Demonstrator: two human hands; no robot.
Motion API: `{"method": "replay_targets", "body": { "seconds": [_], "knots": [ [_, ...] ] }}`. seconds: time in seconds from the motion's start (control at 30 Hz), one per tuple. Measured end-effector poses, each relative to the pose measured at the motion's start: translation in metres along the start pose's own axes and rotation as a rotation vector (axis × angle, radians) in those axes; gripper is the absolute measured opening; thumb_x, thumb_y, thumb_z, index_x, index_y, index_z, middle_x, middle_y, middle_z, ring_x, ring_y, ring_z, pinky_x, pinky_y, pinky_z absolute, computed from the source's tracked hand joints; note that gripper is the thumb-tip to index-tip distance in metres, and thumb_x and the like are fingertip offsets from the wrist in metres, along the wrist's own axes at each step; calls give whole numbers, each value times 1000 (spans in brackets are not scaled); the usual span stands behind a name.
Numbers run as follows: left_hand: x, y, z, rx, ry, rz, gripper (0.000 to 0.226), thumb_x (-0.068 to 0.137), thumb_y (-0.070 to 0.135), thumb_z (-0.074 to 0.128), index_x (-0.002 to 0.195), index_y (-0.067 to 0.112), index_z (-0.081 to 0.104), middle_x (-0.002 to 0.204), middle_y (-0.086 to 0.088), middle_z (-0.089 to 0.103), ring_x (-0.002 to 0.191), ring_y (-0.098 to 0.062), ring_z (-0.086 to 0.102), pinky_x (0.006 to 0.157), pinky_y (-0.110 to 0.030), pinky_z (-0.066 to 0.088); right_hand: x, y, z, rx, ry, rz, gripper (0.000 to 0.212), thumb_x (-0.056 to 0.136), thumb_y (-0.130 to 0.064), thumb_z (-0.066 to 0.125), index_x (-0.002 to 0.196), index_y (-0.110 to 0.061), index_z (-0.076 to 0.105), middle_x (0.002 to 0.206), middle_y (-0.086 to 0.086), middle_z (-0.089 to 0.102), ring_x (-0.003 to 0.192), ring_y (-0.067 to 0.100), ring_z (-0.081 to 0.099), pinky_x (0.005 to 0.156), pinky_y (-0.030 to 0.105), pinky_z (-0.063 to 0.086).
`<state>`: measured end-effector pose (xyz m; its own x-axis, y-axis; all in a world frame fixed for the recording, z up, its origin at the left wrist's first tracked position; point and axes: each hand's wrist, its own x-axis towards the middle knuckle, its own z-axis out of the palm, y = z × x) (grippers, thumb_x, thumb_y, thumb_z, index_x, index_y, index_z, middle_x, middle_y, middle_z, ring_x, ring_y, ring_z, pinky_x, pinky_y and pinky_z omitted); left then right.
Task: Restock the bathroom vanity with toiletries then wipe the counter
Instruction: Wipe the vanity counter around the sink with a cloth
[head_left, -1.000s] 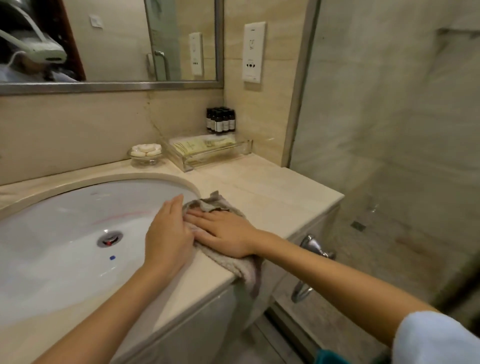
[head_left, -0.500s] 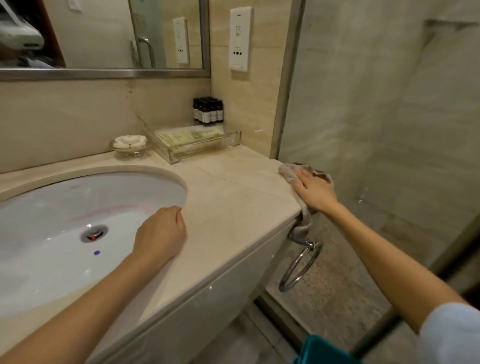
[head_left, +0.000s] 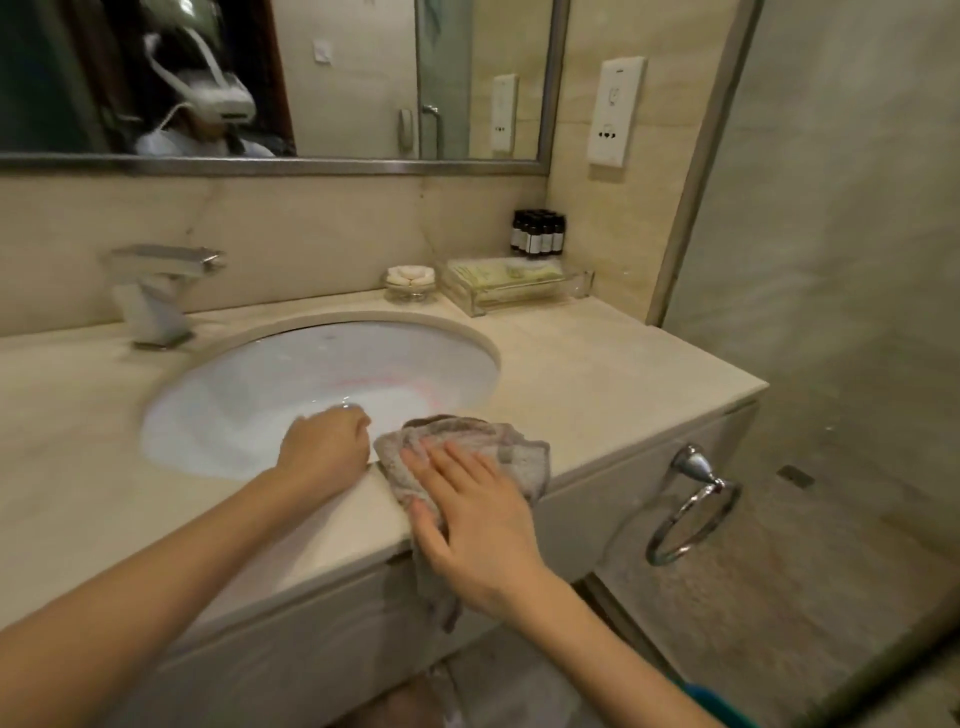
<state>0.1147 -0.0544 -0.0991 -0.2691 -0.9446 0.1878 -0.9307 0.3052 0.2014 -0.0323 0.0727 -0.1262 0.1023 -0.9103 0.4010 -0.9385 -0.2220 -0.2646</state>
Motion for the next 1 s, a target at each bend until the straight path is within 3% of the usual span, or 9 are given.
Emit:
{"method": "replay_targets", "body": {
  "seconds": [0.1, 0.2, 0.27, 0.37, 0.5, 0.63, 0.77, 0.9, 1.0],
  "knots": [
    [-20, -65, -19, 15, -15, -166, 37, 99, 22, 32, 122, 19, 61, 129, -12, 58, 116, -33, 54, 102, -37, 38, 20, 1, -9, 9, -148, -151, 63, 87, -57, 15, 146, -38, 29, 153, -11, 30, 143, 10, 24, 117, 32, 17],
    [-32, -100, -26, -27, -17, -171, 33, 99, 23, 36, 117, 18, 63, 130, -10, 57, 120, -28, 52, 107, -37, 27, 59, 42, -16, -15, -330, -194, 59, 91, -60, 17, 146, -39, 26, 155, -11, 26, 144, 9, 18, 120, 32, 11],
    [-33, -114, -26, -13, 2, -151, 32, 99, 26, 38, 120, 21, 61, 133, -3, 55, 126, -21, 48, 113, -40, 17, 95, 85, -19, -21, -406, -102, 50, 98, -52, 26, 144, -35, 33, 155, -5, 28, 145, 14, 19, 120, 34, 11],
    [-28, -126, -22, 17, 21, -176, 34, 98, 29, 39, 124, 20, 59, 138, -5, 51, 134, -19, 40, 115, -41, 16, 144, 148, -23, -64, -376, 56, 46, 100, -44, 30, 143, -28, 38, 155, 0, 27, 144, 18, 19, 117, 34, 11],
    [-23, -126, -17, 50, 18, -212, 36, 98, 32, 36, 128, 25, 55, 147, -8, 40, 140, -18, 29, 116, -39, 11, 189, 179, -19, -101, -333, 264, 55, 100, -46, 23, 151, -24, 19, 158, 3, 17, 145, 23, 16, 119, 41, 10],
    [-24, -127, -17, 39, 22, -215, 37, 98, 31, 35, 130, 24, 53, 148, -7, 38, 141, -17, 27, 117, -40, 11, 191, 175, -13, -90, -244, 354, 58, 98, -50, 19, 150, -25, 20, 156, 5, 24, 142, 28, 23, 117, 46, 17],
    [-28, -119, -21, -6, 47, -219, 38, 98, 27, 36, 131, 20, 52, 146, -6, 41, 140, -17, 28, 117, -38, 9, 152, 155, -15, -74, -219, 289, 58, 97, -55, 18, 149, -29, 22, 155, 4, 26, 141, 26, 26, 116, 46, 20],
    [-34, -113, -25, -29, 145, -252, 38, 95, 22, 39, 128, 12, 55, 139, -9, 48, 133, -23, 37, 112, -35, 22, 100, 109, -14, -57, -205, 236, 69, 87, -72, 10, 138, -34, 36, 149, 2, 35, 137, 26, 34, 112, 50, 26],
    [-41, -109, -28, 4, 170, -332, 42, 96, 25, 36, 134, 11, 49, 143, -13, 42, 135, -26, 33, 110, -37, 25, 63, 33, -7, -126, -216, 157, 57, 97, -54, 19, 144, -24, 35, 152, 7, 33, 141, 25, 28, 117, 41, 19]
  ]
}}
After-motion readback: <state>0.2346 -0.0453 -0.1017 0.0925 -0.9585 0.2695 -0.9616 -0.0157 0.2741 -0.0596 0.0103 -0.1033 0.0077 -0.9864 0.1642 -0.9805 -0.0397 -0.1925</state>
